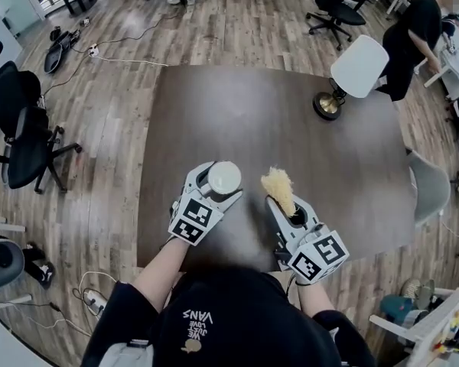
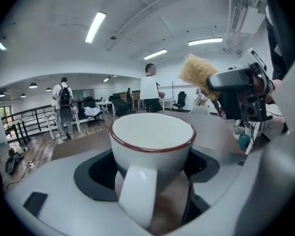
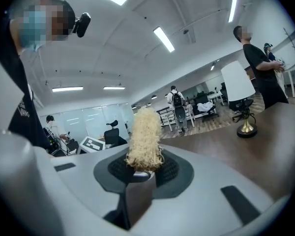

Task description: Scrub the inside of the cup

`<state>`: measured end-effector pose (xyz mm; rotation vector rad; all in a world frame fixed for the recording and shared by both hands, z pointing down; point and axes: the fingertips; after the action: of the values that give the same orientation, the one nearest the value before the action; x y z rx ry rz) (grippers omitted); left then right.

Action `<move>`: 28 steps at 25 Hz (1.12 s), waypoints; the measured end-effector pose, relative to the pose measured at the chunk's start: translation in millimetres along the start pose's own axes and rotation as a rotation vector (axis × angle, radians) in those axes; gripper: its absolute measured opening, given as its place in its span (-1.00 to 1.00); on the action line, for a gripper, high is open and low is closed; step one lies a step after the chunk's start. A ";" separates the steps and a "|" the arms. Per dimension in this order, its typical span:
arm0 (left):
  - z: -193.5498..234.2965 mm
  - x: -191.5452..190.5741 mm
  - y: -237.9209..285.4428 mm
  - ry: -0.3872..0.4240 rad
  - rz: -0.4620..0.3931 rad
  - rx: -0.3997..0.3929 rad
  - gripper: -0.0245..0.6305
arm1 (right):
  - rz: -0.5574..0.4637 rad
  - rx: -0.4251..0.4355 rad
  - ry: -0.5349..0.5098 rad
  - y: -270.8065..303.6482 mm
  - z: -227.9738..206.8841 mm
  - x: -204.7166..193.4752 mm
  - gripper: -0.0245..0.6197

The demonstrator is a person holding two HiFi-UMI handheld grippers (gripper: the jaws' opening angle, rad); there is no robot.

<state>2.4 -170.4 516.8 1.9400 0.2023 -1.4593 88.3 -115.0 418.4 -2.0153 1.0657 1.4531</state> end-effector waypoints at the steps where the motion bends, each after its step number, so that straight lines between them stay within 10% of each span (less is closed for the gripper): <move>1: 2.2 -2.8 3.8 -0.012 0.001 0.002 0.30 | -0.004 -0.010 0.008 -4.6 -1.8 -1.2 -0.67; 28: 5.6 -80.7 72.6 -0.138 0.111 -0.038 0.30 | 0.020 -0.152 0.077 -59.4 -18.0 -28.1 -0.67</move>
<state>5.9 -206.1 619.4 1.7831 0.0590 -1.4984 141.5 -82.4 445.8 -2.1885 1.0365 1.5186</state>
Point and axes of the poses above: the fingertips, and each gripper's own axes: y forward along the fingers, z to its left, x out of its top, and after that the axes turned 11 degrees about x, right-handed
